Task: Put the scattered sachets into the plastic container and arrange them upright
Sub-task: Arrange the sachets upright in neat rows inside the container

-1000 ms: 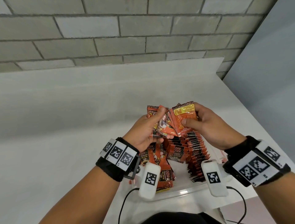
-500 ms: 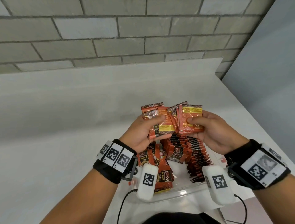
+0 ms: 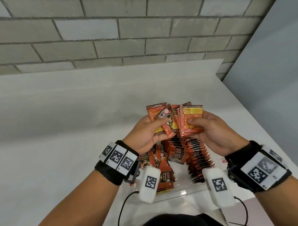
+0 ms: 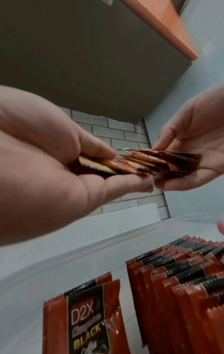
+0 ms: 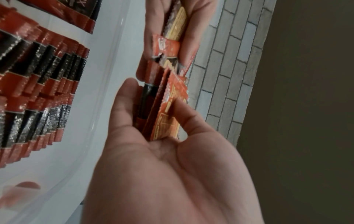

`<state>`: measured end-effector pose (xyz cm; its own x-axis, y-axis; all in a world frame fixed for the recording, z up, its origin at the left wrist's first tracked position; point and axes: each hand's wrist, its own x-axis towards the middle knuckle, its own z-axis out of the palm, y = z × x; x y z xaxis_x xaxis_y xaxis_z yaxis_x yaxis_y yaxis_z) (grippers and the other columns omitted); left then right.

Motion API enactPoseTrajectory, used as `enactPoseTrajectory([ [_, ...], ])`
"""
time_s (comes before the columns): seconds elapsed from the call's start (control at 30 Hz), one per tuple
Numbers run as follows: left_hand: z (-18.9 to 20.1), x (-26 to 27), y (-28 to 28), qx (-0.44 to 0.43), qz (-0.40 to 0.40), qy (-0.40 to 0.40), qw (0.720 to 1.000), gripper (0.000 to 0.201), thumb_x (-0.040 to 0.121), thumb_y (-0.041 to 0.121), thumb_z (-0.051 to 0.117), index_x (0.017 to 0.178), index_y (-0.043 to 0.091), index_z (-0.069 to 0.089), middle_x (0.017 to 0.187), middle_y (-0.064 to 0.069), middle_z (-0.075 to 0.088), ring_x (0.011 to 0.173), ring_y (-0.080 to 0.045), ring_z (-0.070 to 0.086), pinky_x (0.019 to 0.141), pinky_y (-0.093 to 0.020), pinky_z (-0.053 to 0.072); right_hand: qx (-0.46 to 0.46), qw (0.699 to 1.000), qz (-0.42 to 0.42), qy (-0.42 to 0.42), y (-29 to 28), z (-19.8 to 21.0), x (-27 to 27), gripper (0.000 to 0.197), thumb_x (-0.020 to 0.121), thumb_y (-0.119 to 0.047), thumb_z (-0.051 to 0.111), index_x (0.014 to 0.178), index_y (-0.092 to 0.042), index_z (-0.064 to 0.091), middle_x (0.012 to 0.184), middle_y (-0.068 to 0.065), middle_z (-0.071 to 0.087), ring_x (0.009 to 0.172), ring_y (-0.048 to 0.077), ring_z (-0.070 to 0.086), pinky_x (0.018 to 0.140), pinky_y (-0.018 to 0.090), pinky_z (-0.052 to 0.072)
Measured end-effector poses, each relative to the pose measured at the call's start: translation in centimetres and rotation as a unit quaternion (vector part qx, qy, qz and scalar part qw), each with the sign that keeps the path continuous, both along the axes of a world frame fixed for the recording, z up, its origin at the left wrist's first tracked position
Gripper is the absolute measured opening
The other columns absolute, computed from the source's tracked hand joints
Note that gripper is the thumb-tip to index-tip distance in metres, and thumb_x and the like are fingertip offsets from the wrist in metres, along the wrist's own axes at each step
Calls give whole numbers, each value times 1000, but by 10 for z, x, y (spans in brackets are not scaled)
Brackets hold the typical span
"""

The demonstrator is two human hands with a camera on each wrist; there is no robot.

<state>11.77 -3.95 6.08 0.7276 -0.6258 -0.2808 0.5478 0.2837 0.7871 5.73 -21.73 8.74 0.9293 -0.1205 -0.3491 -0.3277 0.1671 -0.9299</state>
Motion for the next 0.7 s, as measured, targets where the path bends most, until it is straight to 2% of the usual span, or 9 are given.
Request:
enactPoseTrajectory([
  [0.1, -1, -3, -4, 49, -5, -62, 997, 17, 93, 7, 55, 104, 17, 64, 100, 0, 73, 93, -15, 70, 71, -31, 59, -24, 999, 27, -9, 4, 1, -1, 28, 93, -1, 48, 118, -12, 57, 106, 6, 72, 95, 20, 68, 81, 32, 56],
  [0.2, 1, -2, -6, 49, 12, -49, 998, 15, 95, 15, 54, 106, 15, 63, 101, -4, 73, 93, -18, 70, 69, -33, 60, -39, 999, 31, -20, 5, 2, -2, 26, 94, -3, 48, 116, -15, 57, 104, 4, 72, 94, 18, 69, 79, 30, 57],
  [0.27, 4, -2, -5, 17, 22, -4, 1000, 18, 99, 19, 46, 106, 12, 60, 101, -11, 71, 94, -26, 69, 75, -40, 60, -21, 999, 5, -29, 2, 2, -2, 25, 94, -2, 48, 114, -13, 58, 102, 5, 73, 91, 18, 69, 75, 28, 58],
  [0.37, 5, -1, -5, 0, 37, 6, 999, 21, 100, 19, 39, 106, 11, 58, 101, -13, 70, 102, -31, 65, 89, -48, 53, 15, 999, -28, -36, -2, 1, -1, 25, 94, -1, 47, 113, -11, 58, 103, 6, 72, 92, 19, 68, 82, 31, 58],
  [0.43, 4, -2, -7, 14, 28, -18, 999, 21, 101, 19, 39, 108, 12, 58, 101, -9, 71, 99, -25, 66, 90, -43, 53, 23, 999, -29, -32, -1, 0, -1, 25, 93, -1, 47, 114, -11, 58, 104, 6, 72, 94, 19, 68, 83, 31, 58],
  [0.53, 2, -5, -12, 30, 14, -50, 998, 26, 100, 23, 42, 117, 12, 57, 108, -6, 70, 97, -17, 68, 83, -34, 57, 20, 999, -23, -25, 4, 0, -1, 29, 93, -1, 49, 119, -11, 56, 109, 8, 70, 96, 20, 68, 76, 29, 58],
  [0.63, 3, -6, -13, 44, -9, -79, 996, 38, 94, 36, 45, 124, 14, 56, 118, -6, 68, 109, -18, 64, 89, -36, 55, 18, 999, -22, -33, 7, 2, -2, 30, 93, -2, 48, 121, -11, 55, 109, 6, 70, 99, 19, 67, 79, 28, 57],
  [0.7, 6, -8, -13, 52, -39, -99, 993, 45, 85, 47, 47, 121, 22, 58, 119, -2, 68, 114, -17, 62, 97, -39, 50, 9, 999, -3, -42, 10, 4, -2, 30, 93, -3, 48, 122, -12, 55, 108, 4, 71, 98, 17, 67, 84, 29, 56],
])
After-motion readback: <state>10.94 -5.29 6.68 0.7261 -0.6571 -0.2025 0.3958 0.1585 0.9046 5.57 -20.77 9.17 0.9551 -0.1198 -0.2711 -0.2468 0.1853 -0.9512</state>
